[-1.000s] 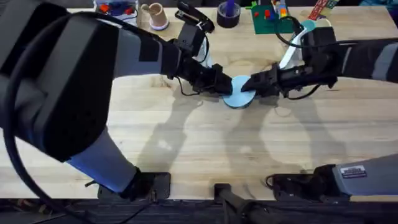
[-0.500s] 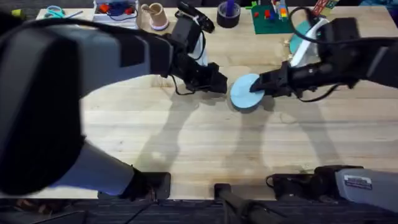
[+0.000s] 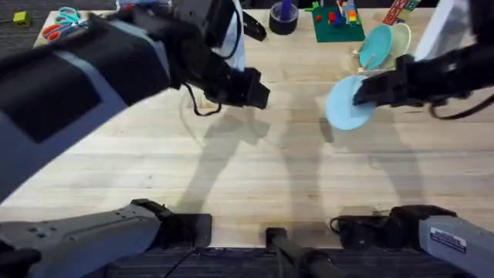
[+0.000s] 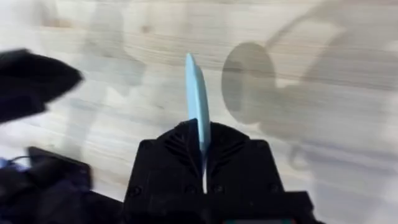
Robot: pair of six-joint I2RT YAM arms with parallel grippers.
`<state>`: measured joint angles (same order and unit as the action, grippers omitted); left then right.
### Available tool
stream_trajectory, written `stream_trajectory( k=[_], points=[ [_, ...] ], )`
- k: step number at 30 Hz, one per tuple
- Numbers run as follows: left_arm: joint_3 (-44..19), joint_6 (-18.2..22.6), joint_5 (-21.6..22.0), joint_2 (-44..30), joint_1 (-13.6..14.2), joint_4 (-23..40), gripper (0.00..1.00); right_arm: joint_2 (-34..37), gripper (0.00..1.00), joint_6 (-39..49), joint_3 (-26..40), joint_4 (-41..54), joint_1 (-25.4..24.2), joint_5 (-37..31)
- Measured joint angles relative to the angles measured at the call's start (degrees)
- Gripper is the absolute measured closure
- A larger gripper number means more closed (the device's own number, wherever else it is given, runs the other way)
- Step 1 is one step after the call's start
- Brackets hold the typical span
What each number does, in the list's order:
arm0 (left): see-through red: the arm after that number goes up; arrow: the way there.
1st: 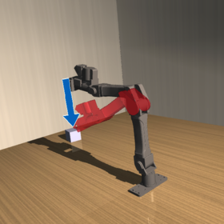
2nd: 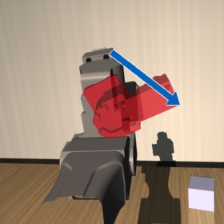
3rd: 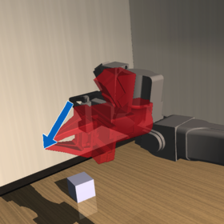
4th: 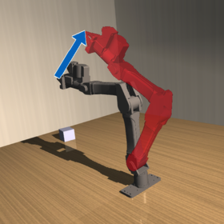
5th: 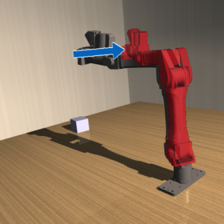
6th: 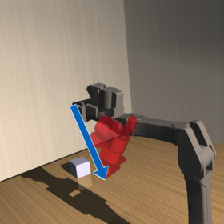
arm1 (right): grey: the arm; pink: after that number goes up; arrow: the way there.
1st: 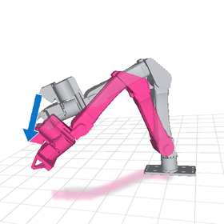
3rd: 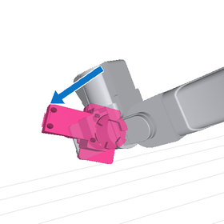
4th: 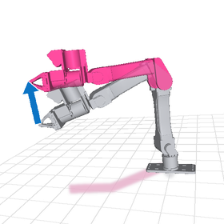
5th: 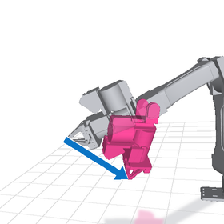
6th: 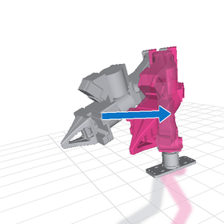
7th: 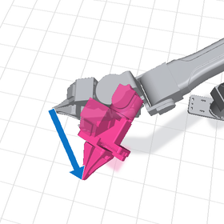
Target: Pick up the plates from the table one by one and place each into a slot on the dish rack.
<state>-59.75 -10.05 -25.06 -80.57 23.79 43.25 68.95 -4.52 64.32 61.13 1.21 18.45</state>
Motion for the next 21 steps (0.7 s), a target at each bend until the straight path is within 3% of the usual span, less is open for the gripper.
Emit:
stream_trajectory(
  k=[9, 17, 19, 21],
  points=[
    [-13.8, 7.0, 11.4, 0.4, 0.0, 16.8, 0.962, 0.0, 0.97, 4.8, 13.4, 13.6, 0.0, -14.9],
    [-20.0, 9.3, 14.6, 0.4, 0.0, 18.9, 0.962, 0.0, 0.97, 6.2, 23.7, 17.7, 0.0, -23.6],
    [-20.5, 10.1, 14.8, 0.4, 0.0, 18.9, 0.845, 0.0, 0.97, 6.5, 25.2, 18.3, 0.0, -24.9],
    [-20.5, 10.4, 14.9, 0.4, 0.0, 19.0, 0.57, 0.0, 0.97, 6.7, 26.0, 18.5, 0.0, -25.5]
  ],
)
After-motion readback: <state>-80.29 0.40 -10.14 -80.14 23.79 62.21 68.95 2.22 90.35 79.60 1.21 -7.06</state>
